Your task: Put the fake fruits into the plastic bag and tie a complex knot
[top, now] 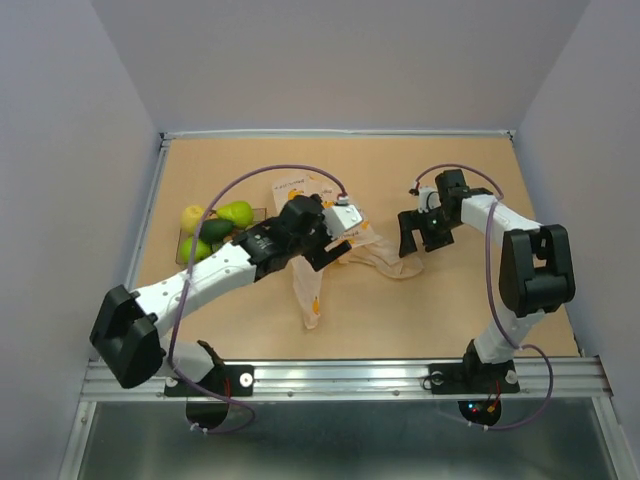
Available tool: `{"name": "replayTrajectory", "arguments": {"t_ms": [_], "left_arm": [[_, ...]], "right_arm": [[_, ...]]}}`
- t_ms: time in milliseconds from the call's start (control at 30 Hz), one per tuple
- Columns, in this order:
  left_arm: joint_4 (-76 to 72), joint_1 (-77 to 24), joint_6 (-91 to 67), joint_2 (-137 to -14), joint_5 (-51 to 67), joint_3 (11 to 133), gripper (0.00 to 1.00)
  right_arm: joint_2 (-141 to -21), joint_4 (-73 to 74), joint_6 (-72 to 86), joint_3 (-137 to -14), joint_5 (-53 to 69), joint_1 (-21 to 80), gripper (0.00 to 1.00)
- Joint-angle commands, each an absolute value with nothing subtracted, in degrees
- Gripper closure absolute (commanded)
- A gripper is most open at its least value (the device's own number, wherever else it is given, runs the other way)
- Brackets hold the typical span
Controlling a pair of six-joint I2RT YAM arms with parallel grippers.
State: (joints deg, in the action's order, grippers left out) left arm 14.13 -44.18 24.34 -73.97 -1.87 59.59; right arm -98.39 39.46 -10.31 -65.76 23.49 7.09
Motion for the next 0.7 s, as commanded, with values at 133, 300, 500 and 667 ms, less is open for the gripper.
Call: {"name": "replayTrajectory", "arguments": {"t_ms": [133,300,500,667], "left_arm": [[0.71,-52.29,23.91,-86.29,-5.80,61.52,0.01],[-2.72,-55.19,24.96,-94.89,-10.27,62.66,0.01],[-4.83,-53.88,24.70,-100.63,-19.59,64.69,0.32],[-4.49,-51.59,23.47,-98.44,-17.16,66.97,0.75]], "right_arm": [[-103.27,34.37,-6.95,-68.99,24.78,8.17,0.12],[-105.29,34.28,-6.86,-68.73,26.28,8.17,0.45],[-103.98,34.19,-7.56,-67.59,25.14,8.09,0.93],[-100.56,34.10,-9.05,-67.32,20.41,8.09,1.00]]}}
